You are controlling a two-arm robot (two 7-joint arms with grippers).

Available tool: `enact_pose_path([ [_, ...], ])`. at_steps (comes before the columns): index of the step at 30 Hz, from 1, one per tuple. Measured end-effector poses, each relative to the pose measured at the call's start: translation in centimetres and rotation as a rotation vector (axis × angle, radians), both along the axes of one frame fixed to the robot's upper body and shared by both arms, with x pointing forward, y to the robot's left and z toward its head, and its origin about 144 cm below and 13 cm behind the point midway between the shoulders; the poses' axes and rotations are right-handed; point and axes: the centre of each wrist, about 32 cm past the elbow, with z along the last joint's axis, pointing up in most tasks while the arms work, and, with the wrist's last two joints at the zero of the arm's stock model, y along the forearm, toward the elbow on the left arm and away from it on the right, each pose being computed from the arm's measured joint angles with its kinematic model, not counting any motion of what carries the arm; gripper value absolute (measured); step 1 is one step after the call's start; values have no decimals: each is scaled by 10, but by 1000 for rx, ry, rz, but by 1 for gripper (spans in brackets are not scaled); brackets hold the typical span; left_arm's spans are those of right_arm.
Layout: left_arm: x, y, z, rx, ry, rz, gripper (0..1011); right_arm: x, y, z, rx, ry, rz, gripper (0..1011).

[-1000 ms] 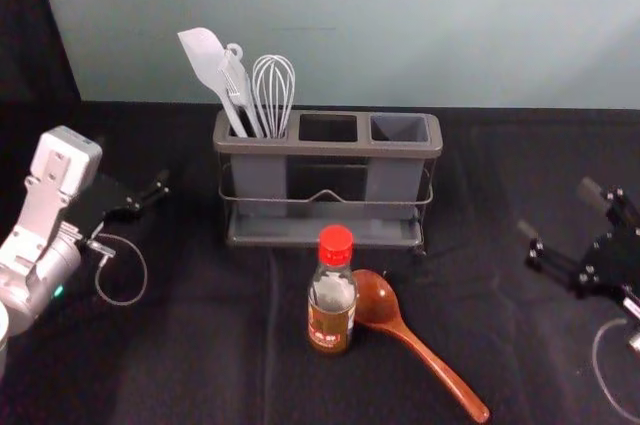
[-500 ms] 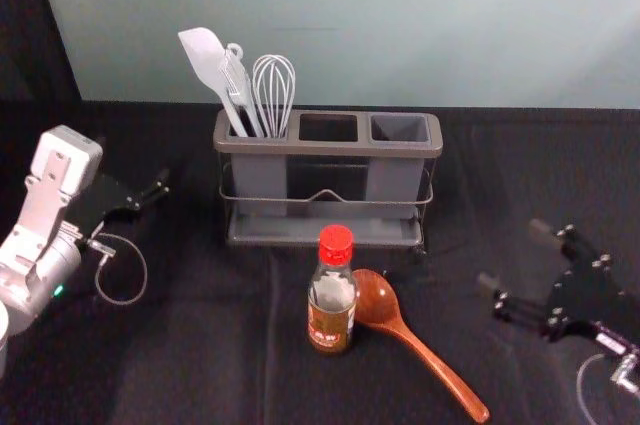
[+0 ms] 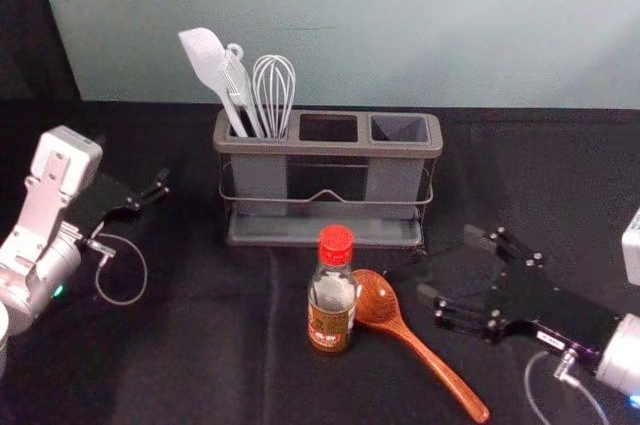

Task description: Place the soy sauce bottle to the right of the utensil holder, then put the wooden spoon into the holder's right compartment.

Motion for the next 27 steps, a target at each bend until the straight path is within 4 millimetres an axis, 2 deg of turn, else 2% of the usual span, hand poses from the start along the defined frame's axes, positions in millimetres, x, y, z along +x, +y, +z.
enact_pose_path([
  [14,0,0,0,0,0,0,1005,21,7,-6,27,-52,161,1002],
  [27,0,0,0,0,0,0,1005,48,32,-7,66,-43,227,1002],
])
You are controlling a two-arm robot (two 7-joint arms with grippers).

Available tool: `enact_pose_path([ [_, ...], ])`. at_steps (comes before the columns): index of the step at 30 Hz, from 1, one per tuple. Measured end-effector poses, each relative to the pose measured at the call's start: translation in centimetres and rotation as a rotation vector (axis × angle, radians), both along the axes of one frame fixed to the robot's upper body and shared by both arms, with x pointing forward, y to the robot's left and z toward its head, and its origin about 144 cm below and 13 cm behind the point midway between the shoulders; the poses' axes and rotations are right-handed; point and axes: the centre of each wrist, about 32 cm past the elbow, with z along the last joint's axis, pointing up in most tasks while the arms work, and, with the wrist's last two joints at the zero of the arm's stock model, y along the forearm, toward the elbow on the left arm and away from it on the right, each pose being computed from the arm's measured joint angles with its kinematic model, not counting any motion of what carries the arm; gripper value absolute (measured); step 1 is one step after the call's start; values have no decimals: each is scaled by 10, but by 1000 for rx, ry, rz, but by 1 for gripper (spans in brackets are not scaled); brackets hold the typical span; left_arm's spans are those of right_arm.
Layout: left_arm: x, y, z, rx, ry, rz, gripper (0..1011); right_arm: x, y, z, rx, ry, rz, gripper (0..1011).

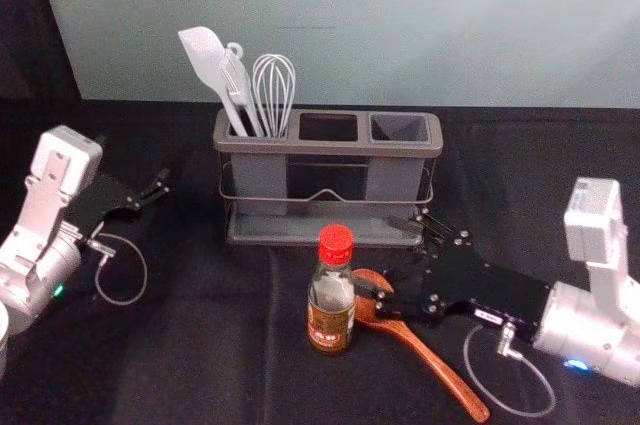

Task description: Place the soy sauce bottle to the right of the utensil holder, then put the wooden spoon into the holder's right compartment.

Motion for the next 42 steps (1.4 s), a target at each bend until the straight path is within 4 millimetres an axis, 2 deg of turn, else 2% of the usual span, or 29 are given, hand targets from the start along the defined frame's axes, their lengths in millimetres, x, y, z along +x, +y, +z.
enact_pose_path([
  [23,0,0,0,0,0,0,1005,33,35,-2,59,62,21,1002],
  [42,0,0,0,0,0,0,1005,38,49,-5,35,85,52,1002],
])
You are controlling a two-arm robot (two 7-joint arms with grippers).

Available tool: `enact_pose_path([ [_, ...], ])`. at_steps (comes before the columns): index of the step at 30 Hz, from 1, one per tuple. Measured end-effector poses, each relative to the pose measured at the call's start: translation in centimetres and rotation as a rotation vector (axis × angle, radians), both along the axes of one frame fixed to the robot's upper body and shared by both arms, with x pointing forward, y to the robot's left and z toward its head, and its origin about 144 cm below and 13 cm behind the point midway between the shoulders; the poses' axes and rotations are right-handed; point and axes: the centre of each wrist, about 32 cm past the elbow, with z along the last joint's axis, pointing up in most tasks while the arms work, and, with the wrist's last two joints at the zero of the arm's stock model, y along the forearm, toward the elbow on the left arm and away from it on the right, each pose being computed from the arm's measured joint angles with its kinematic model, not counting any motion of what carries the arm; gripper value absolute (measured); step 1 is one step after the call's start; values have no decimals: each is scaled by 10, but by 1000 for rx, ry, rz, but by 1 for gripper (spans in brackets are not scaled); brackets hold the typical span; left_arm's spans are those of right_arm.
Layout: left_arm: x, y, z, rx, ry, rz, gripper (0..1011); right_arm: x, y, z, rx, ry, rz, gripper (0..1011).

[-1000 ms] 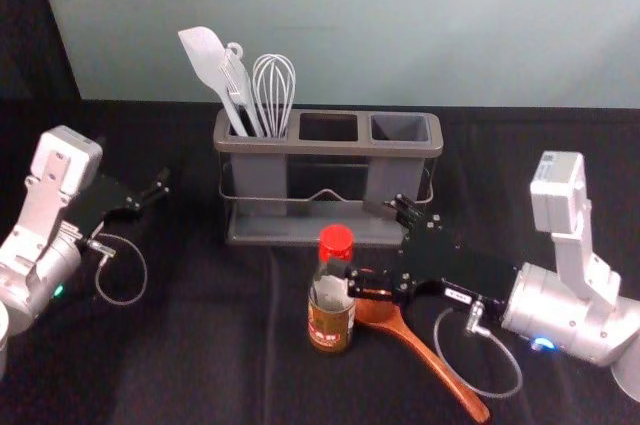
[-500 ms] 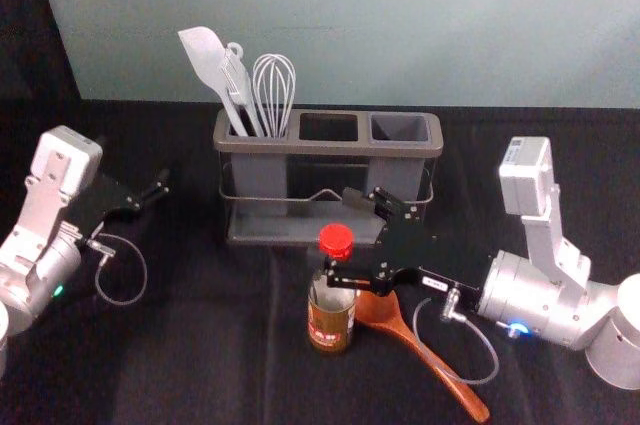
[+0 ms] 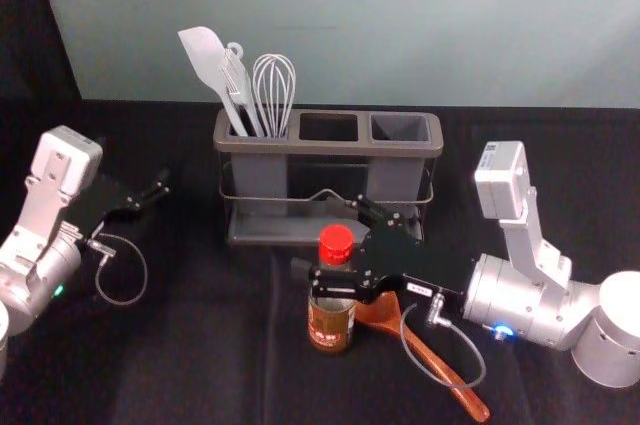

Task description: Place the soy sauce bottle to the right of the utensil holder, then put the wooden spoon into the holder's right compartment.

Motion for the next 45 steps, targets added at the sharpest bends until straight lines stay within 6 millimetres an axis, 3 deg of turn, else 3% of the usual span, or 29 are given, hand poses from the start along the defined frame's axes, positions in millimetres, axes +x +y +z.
enact_pose_path([
  [25,0,0,0,0,0,0,1005,2,4,0,-6,-5,19,995],
  [31,0,0,0,0,0,0,1005,2,4,0,-6,-5,19,862],
  [45,0,0,0,0,0,0,1005,2,3,0,-6,-5,18,420],
])
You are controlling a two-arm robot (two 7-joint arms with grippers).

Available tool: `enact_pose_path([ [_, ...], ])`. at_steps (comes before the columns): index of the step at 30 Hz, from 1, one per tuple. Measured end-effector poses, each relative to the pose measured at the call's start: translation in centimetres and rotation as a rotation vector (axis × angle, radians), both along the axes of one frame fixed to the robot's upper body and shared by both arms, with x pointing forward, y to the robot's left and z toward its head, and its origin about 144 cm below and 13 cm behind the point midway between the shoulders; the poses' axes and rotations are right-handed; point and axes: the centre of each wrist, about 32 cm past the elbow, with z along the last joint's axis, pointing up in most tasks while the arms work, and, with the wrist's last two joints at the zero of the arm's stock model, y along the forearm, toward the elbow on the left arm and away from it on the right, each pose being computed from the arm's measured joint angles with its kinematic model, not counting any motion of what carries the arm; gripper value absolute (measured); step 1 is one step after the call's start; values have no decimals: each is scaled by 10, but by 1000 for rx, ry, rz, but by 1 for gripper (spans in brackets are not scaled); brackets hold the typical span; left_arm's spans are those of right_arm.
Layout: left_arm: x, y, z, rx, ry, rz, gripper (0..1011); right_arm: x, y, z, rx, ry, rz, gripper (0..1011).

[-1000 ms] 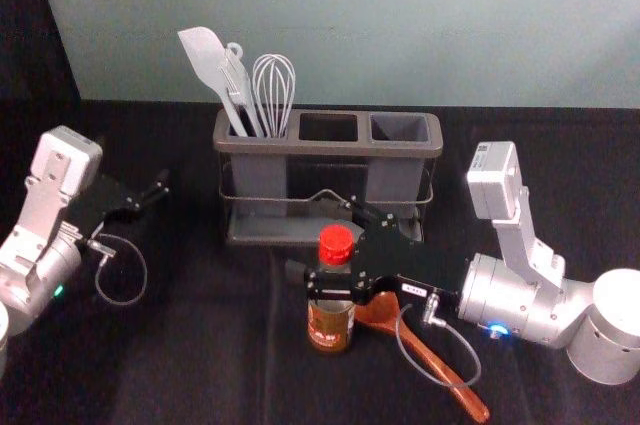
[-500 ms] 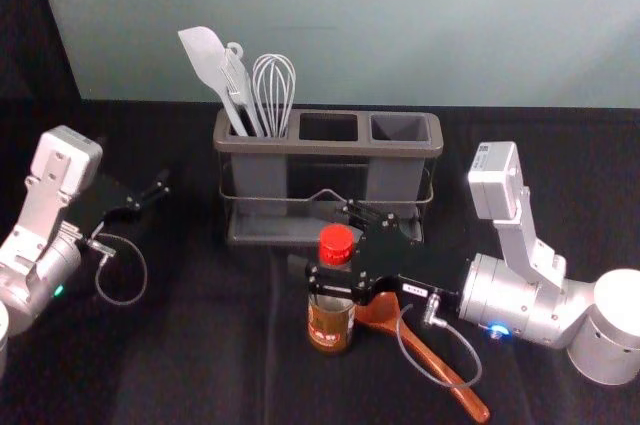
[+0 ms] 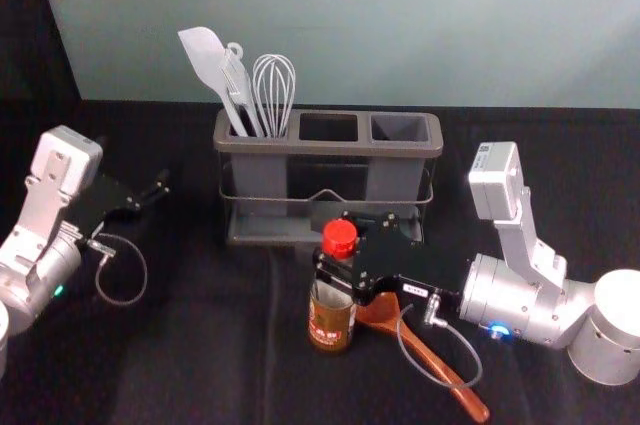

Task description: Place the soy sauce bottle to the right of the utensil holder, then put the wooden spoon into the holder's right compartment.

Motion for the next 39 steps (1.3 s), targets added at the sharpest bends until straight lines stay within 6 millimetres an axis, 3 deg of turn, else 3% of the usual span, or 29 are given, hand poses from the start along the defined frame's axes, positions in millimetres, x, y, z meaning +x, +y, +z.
enact_pose_path([
  [3,0,0,0,0,0,0,1005,0,0,0,0,0,0,371],
  [11,0,0,0,0,0,0,1005,-1,0,2,-2,-6,3,370],
  [23,0,0,0,0,0,0,1005,-15,-3,36,3,-91,-2,369],
  [29,0,0,0,0,0,0,1005,-28,-23,48,1,-111,-67,369],
  [39,0,0,0,0,0,0,1005,-55,-69,48,9,-115,-216,369],
])
